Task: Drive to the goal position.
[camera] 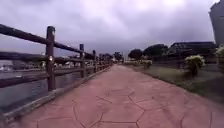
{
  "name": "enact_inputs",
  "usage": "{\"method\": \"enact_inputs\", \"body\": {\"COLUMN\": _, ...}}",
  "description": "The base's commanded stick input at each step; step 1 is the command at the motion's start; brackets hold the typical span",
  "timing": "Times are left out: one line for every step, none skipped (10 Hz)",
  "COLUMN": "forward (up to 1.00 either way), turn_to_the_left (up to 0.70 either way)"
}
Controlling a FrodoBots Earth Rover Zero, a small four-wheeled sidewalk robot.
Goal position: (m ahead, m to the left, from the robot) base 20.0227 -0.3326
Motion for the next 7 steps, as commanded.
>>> {"method": "enact_inputs", "body": {"forward": 1.00, "turn_to_the_left": 0.00}}
{"method": "enact_inputs", "body": {"forward": 1.00, "turn_to_the_left": -0.03}}
{"method": "enact_inputs", "body": {"forward": 1.00, "turn_to_the_left": -0.19}}
{"method": "enact_inputs", "body": {"forward": 1.00, "turn_to_the_left": -0.32}}
{"method": "enact_inputs", "body": {"forward": 1.00, "turn_to_the_left": -0.12}}
{"method": "enact_inputs", "body": {"forward": 1.00, "turn_to_the_left": 0.00}}
{"method": "enact_inputs", "body": {"forward": 1.00, "turn_to_the_left": 0.00}}
